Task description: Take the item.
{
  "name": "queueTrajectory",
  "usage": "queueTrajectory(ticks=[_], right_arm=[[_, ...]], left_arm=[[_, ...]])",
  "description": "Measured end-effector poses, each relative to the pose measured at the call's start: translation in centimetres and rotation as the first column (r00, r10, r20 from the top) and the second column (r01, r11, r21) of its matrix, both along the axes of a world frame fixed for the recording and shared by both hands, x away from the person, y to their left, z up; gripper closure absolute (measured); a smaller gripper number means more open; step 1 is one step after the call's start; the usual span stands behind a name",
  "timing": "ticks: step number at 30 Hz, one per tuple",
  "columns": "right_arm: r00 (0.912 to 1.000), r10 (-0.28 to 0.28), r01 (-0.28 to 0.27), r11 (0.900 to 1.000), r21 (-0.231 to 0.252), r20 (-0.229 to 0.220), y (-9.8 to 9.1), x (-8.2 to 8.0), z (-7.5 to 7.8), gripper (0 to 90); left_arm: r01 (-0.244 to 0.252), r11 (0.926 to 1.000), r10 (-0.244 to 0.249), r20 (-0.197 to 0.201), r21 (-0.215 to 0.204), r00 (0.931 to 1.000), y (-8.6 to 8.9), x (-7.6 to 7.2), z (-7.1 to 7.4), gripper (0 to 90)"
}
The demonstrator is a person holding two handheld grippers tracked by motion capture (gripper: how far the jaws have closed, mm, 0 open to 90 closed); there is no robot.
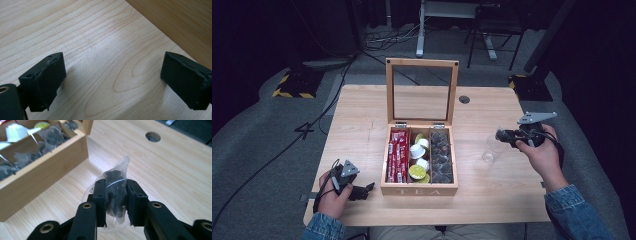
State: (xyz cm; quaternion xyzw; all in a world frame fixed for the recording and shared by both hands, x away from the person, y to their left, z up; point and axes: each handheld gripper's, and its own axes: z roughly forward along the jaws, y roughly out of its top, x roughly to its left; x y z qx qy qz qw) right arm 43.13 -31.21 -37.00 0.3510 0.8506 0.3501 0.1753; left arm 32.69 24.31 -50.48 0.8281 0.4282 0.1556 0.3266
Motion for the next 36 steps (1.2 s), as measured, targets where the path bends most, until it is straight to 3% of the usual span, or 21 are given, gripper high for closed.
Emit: queueTrajectory(ticks=[8,15,18,27,36], right_arm=[[0.9984,0.003,-0.004,0.9999,-0.014,-0.057,0.0,0.4,-1.9,71.8],[0.9967,0.005,-0.006,0.9998,-0.019,-0.081,0.1,0.4,-2.6,70.6],[0.9974,-0.009,0.009,1.0000,-0.003,-0.071,-0.1,0.5,-2.7,58.7],[0.9978,-0.022,0.024,0.9993,0.028,-0.062,-0.3,0.4,-2.5,52.3],[0.9987,-0.026,0.030,0.9955,0.090,-0.044,0.0,0.7,-1.8,43.4]], left_arm=[[0.001,1.0000,-0.001,0.002,0.000,1.0000,0.0,0.0,0.0,6.5],[0.001,1.0000,-0.001,0.002,0.000,1.0000,0.0,0.0,0.0,6.4],[0.000,1.0000,0.000,0.000,0.000,1.0000,0.0,0.0,0.0,6.4],[0.001,1.0000,-0.001,0.002,0.000,1.0000,0.0,0.0,0.0,6.5],[-0.002,1.0000,0.002,0.001,0.000,1.0000,0.0,0.0,0.0,6.5]])
